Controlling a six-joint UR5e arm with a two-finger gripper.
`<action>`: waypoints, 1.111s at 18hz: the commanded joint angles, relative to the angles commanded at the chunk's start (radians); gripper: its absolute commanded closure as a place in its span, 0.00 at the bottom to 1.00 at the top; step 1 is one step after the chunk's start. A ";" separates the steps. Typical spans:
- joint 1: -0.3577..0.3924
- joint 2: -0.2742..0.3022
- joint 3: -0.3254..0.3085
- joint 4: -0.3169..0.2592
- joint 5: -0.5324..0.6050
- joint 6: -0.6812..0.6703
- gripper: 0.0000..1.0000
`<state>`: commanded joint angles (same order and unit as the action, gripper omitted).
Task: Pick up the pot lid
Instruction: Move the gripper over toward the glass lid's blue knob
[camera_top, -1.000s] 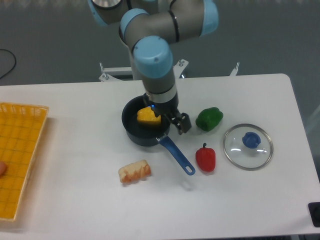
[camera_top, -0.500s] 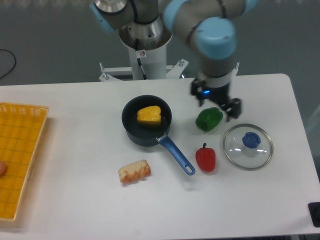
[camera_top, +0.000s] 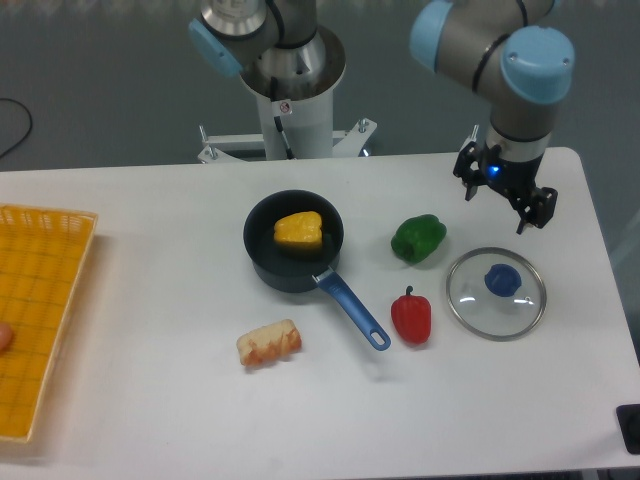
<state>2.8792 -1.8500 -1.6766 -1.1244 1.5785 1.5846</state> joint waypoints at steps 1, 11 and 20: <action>0.018 -0.003 -0.012 0.002 0.000 0.009 0.00; 0.060 -0.144 0.053 0.066 0.006 -0.038 0.00; 0.020 -0.238 0.135 0.118 0.006 -0.069 0.00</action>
<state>2.8993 -2.0877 -1.5417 -1.0064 1.5846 1.5157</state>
